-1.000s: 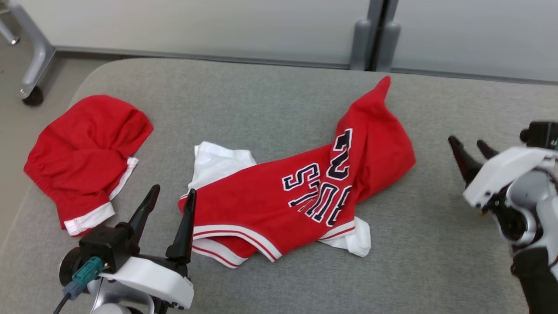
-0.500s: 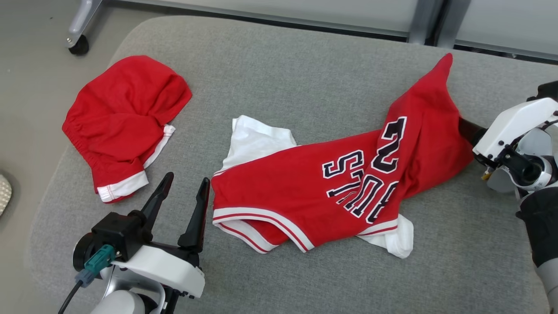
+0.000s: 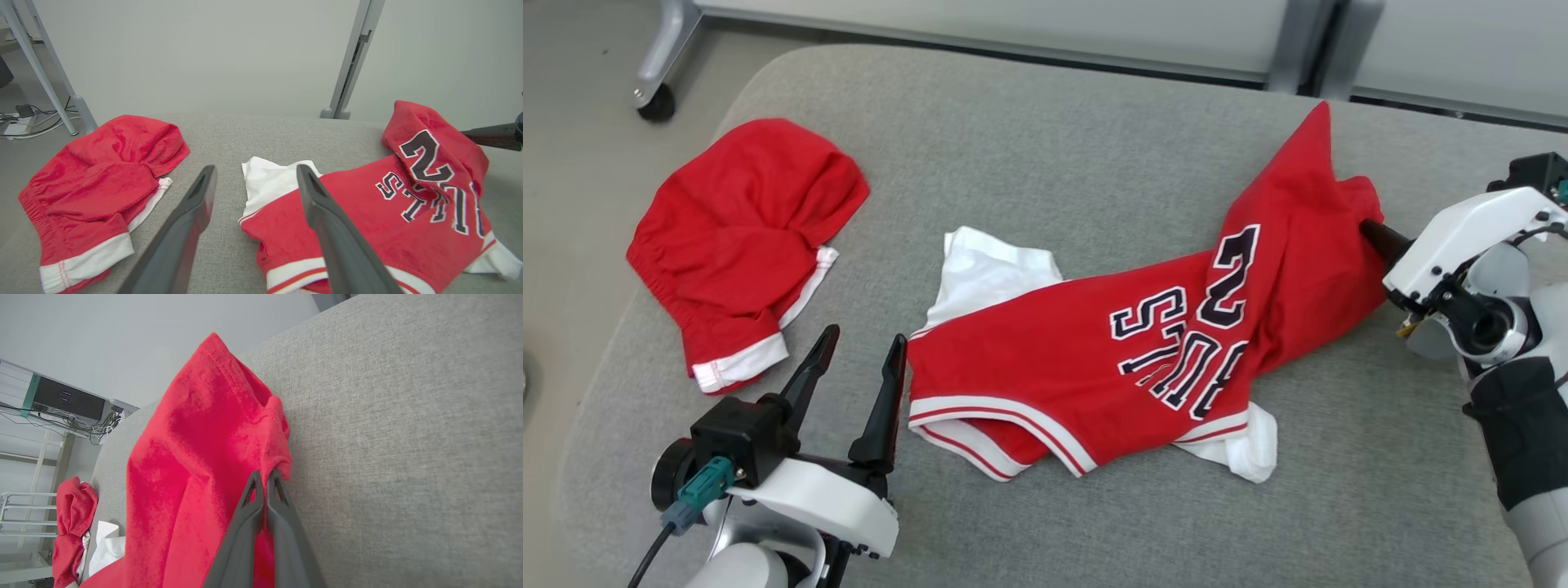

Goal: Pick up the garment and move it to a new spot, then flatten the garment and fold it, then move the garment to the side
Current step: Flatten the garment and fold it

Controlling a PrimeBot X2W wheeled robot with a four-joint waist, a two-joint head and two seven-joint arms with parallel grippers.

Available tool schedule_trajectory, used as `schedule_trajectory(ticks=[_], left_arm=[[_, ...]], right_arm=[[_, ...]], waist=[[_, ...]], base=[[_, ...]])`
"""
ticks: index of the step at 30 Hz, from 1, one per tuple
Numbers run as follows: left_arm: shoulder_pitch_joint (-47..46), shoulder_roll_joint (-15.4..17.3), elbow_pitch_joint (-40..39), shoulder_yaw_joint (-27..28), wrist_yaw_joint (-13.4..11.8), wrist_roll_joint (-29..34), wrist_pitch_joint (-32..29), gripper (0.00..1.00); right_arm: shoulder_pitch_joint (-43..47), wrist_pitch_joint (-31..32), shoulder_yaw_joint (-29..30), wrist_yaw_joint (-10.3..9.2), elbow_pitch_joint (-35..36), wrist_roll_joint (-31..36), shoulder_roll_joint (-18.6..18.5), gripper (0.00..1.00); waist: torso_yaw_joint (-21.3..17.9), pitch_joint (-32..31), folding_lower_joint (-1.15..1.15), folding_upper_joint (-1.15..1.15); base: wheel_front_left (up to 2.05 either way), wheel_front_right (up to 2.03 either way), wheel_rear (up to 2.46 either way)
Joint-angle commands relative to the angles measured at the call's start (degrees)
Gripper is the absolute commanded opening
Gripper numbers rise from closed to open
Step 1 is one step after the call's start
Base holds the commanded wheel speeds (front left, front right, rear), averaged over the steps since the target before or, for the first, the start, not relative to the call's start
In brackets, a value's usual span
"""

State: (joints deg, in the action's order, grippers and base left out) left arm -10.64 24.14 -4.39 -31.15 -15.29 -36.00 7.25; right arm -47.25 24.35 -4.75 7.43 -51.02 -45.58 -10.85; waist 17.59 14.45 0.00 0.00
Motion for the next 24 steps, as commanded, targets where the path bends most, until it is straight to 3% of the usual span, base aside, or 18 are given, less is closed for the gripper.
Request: schedule_trajectory(ticks=[1,12,22,23,24], left_arm=[[0.78,0.54,0.12,0.10,-0.23,-0.37,-0.12,1.00],[3.84,2.01,-0.88,0.43,-1.38,-1.18,-0.98,1.00],[6.30,2.92,-2.11,0.46,-2.46,-1.97,-1.48,1.00],[6.57,2.99,-2.13,0.47,-2.53,-2.04,-1.48,1.00],[6.79,3.07,-2.16,0.47,-2.59,-1.93,-1.51,1.00]], right_arm=[[1.77,-1.08,-0.86,0.12,1.49,-0.59,-0.43,0.00],[13.11,-4.34,-3.38,0.11,13.24,-4.05,-3.15,0.00],[29.97,-3.61,4.08,0.11,22.05,-1.09,-2.79,0.00],[31.15,-3.12,4.71,0.12,22.82,-0.60,-2.17,0.18],[32.29,-2.65,5.43,0.11,23.53,0.10,-1.65,0.56]], waist=[[-2.03,-1.99,0.00,0.00],[-8.94,-8.08,0.00,0.00],[-12.69,-11.27,0.00,0.00],[-12.93,-11.50,0.00,0.00],[-13.12,-11.67,0.00,0.00]], base=[[0.00,0.00,0.00],[0.00,0.00,0.00],[0.00,0.00,0.00],[0.00,0.00,0.00],[0.00,0.00,0.00]])
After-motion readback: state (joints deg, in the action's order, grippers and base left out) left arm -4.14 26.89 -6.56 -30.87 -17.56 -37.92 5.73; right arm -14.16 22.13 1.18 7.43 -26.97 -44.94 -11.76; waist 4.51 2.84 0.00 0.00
